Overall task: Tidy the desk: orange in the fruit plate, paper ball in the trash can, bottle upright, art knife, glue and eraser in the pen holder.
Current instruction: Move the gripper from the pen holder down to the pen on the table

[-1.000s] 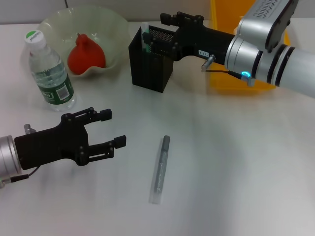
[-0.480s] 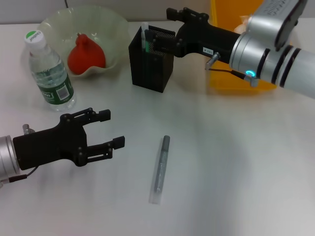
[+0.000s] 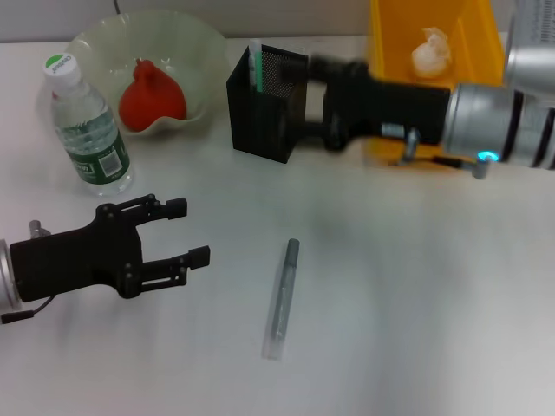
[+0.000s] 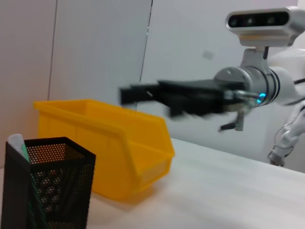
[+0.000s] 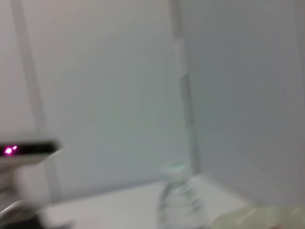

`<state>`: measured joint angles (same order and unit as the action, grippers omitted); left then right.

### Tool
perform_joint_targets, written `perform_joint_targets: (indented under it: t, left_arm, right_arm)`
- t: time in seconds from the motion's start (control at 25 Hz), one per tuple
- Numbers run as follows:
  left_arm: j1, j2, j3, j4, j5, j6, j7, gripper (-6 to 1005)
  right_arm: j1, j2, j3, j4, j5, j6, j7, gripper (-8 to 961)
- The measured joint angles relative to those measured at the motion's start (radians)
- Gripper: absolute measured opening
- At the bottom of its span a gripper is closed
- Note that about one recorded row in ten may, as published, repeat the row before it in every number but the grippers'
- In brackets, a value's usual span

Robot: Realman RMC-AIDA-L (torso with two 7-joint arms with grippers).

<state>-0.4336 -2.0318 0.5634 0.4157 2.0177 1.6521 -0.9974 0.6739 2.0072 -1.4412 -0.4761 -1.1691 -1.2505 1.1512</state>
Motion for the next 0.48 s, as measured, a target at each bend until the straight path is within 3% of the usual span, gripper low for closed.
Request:
perform_joint_targets:
  t: [0.12, 0.2, 0.48]
  left_arm:
    - [-0.002, 0.013, 0.000, 0.000, 0.024, 0.024, -0.033, 785]
    - [-0.002, 0.014, 0.000, 0.000, 0.030, 0.024, -0.036, 785]
    - [-0.002, 0.030, 0.020, 0.013, 0.057, 0.024, -0.045, 785]
  right_arm:
    - [0.025, -0.029, 0.007, -0.056, -0.210, -0.071, 0.120, 809]
    - [0.047, -0.036, 0.025, -0.092, -0.345, -0.108, 0.173, 809]
    - [0.168, -0.019, 0.049, -0.157, -0.699, -0.192, 0.264, 808]
